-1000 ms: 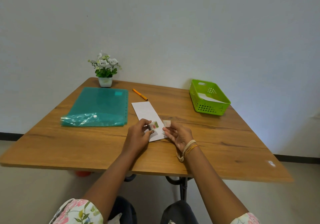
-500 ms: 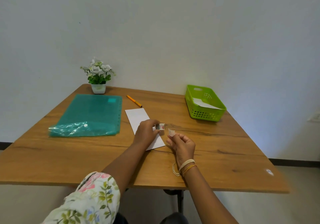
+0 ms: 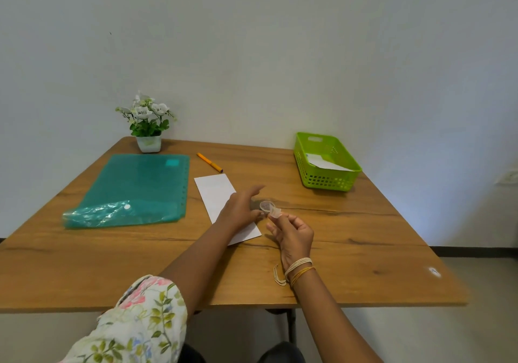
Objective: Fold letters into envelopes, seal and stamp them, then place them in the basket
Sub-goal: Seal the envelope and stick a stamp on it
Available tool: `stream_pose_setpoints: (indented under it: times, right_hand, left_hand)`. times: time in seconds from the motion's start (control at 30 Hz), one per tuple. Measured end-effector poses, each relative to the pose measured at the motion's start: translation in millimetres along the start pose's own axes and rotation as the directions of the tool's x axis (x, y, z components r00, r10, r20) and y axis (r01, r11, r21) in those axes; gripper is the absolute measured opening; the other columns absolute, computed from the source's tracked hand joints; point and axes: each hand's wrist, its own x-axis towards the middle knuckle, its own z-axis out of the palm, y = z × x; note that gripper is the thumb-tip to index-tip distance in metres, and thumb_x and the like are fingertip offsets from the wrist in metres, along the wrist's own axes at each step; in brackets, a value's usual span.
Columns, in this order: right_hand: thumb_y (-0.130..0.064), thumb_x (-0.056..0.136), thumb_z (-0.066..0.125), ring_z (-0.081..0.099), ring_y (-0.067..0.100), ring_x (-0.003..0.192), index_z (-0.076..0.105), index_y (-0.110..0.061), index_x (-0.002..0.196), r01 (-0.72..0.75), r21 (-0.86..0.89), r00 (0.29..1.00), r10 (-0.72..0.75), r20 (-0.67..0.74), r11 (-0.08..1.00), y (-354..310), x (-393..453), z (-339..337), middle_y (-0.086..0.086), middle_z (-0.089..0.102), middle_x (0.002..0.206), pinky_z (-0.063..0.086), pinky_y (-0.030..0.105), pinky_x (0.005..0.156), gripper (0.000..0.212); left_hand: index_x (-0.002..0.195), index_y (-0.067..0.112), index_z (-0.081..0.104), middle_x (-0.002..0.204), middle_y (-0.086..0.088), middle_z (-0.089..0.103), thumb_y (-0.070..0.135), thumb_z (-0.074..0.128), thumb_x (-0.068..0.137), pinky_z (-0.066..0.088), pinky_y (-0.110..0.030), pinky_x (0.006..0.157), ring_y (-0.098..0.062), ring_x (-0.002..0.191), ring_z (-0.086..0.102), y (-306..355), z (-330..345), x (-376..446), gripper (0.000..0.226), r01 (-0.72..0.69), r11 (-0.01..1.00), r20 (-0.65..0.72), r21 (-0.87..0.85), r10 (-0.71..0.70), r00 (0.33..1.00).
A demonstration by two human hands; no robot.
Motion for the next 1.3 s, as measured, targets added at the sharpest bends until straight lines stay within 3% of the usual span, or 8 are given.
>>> stream_pose_setpoints:
  times: [0.13, 0.2, 0.33, 0.5, 0.77, 0.9, 1.03, 1.3]
  right_hand:
    - [0.002, 0.085, 0.063, 0.073, 0.021, 0.070, 0.064, -0.003, 0.083, -0.019, 0.035, 1.000, 0.019, -0.009, 0.999, -4.9, -1.1, -0.2, 0.012, 0.074, 0.078, 0.059, 0.030, 0.064, 0.006]
    - [0.002, 0.087, 0.061, 0.072, 0.017, 0.066, 0.063, -0.004, 0.083, -0.026, 0.049, 1.000, 0.025, 0.005, 0.998, -7.7, -1.8, 0.5, 0.007, 0.074, 0.071, 0.058, 0.029, 0.064, 0.007]
    - [0.002, 0.087, 0.061, 0.071, 0.024, 0.075, 0.062, -0.004, 0.082, -0.032, 0.065, 0.999, 0.032, 0.002, 0.997, -8.7, -2.8, 0.3, 0.015, 0.071, 0.081, 0.059, 0.030, 0.067, 0.008]
    - [0.002, 0.086, 0.062, 0.071, 0.026, 0.080, 0.063, -0.003, 0.086, -0.032, 0.041, 0.999, 0.032, 0.019, 0.999, -8.4, -7.9, -0.9, 0.017, 0.071, 0.088, 0.060, 0.028, 0.068, 0.005]
    - [-0.001, 0.085, 0.065, 0.072, 0.020, 0.071, 0.064, -0.007, 0.085, -0.057, -0.020, 0.998, 0.058, 0.023, 0.998, -3.3, -14.5, -7.9, 0.015, 0.073, 0.088, 0.059, 0.026, 0.061, 0.005]
    - [0.001, 0.086, 0.063, 0.072, 0.017, 0.064, 0.062, -0.005, 0.083, -0.074, 0.039, 0.996, 0.071, 0.055, 0.997, -5.8, -15.9, -8.2, 0.011, 0.073, 0.077, 0.057, 0.023, 0.052, 0.006]
    - [0.000, 0.087, 0.062, 0.072, 0.015, 0.062, 0.060, -0.004, 0.084, -0.077, 0.041, 0.994, 0.074, 0.075, 0.996, -8.0, -12.9, -11.2, 0.008, 0.073, 0.071, 0.057, 0.024, 0.053, 0.006]
    - [0.000, 0.088, 0.061, 0.071, 0.015, 0.060, 0.060, 0.000, 0.093, -0.087, 0.021, 0.991, 0.084, 0.108, 0.996, -8.8, -9.7, -12.4, 0.009, 0.074, 0.071, 0.058, 0.024, 0.052, 0.005]
  left_hand:
    - [0.104, 0.022, 0.068, 0.107, 0.004, 0.067, 0.026, 0.071, 0.084, 0.048, -0.028, 0.083, -0.016, 0.102, 0.060, 3.5, -5.4, -33.7, 0.021, -0.096, 0.992, -0.238, 0.079, 0.112, 0.965]
    - [0.089, 0.022, 0.071, 0.100, 0.006, 0.064, 0.032, 0.070, 0.084, 0.048, -0.026, 0.077, -0.011, 0.095, 0.056, 2.8, -8.3, -52.6, 0.011, -0.132, 0.974, -0.233, 0.185, 0.174, 0.957]
    - [0.103, 0.023, 0.075, 0.115, 0.008, 0.067, 0.037, 0.066, 0.087, 0.042, -0.024, 0.089, -0.008, 0.106, 0.056, -6.1, -11.2, -78.5, 0.023, -0.181, 0.915, -0.114, 0.360, 0.235, 0.965]
    - [0.124, 0.022, 0.065, 0.124, 0.003, 0.066, 0.039, 0.060, 0.092, 0.049, -0.030, 0.093, -0.014, 0.113, 0.059, -2.5, -19.3, -85.0, 0.037, -0.062, 0.930, -0.039, 0.362, 0.081, 0.996]
    - [0.110, 0.014, 0.068, 0.098, -0.006, 0.067, 0.023, 0.056, 0.093, 0.055, -0.030, 0.077, -0.019, 0.085, 0.061, 20.0, -15.1, -78.4, 0.023, -0.017, 0.820, 0.073, 0.573, -0.031, 0.997]
    - [0.104, 0.015, 0.071, 0.098, -0.003, 0.070, 0.021, 0.056, 0.094, 0.053, -0.028, 0.073, -0.017, 0.086, 0.063, 16.8, -15.1, -92.9, 0.019, 0.025, 0.954, -0.181, 0.299, 0.031, 0.983]
    - [0.100, 0.011, 0.065, 0.091, 0.003, 0.061, 0.014, 0.054, 0.096, 0.045, -0.020, 0.061, -0.012, 0.082, 0.057, 17.9, -35.8, -104.2, 0.012, -0.016, 0.996, -0.539, -0.089, -0.035, 0.842]
    - [0.099, 0.013, 0.052, 0.094, -0.013, 0.064, 0.008, 0.052, 0.097, 0.047, -0.026, 0.058, -0.024, 0.082, 0.061, -5.1, -70.0, -108.4, 0.005, -0.072, 0.846, -0.670, -0.528, -0.364, 0.647]
